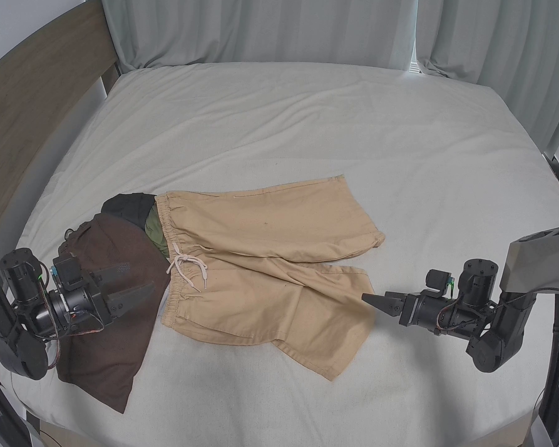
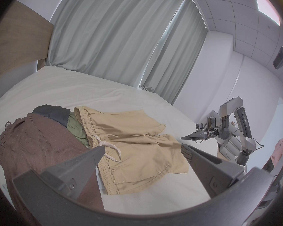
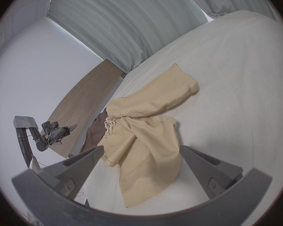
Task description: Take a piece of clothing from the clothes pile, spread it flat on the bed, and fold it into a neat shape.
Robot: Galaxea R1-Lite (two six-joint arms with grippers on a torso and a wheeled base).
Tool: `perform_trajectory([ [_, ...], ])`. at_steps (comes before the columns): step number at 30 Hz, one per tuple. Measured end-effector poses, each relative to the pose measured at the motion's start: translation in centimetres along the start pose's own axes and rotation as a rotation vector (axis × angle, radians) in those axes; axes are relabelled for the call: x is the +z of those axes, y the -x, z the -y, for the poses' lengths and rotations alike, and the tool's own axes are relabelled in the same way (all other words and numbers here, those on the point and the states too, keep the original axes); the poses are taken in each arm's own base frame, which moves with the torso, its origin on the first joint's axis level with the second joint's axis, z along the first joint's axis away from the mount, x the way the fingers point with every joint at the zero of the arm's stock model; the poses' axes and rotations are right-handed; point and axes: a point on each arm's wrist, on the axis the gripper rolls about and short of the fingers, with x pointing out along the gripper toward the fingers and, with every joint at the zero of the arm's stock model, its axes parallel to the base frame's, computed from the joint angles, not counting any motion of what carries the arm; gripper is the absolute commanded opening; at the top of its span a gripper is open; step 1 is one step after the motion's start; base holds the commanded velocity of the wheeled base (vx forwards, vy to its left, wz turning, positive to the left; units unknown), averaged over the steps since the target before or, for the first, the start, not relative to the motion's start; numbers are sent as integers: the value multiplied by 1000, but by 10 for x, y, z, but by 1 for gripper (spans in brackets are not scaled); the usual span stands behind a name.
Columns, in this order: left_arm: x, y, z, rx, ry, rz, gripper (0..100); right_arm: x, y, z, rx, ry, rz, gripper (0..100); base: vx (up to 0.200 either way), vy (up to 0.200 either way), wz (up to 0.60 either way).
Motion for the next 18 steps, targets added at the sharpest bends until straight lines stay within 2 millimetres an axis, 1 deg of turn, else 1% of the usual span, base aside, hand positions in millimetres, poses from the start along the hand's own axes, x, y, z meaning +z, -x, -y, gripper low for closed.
perform_trajectory([
  [8, -6, 0, 2, -5, 14, -19, 100, -9, -3, 7, -17, -29, -28, 100, 0, 0, 0],
  [18, -12, -1, -1, -2, 5, -37, 100, -26, -8, 17, -36, -60, -77, 100, 0, 0, 0],
])
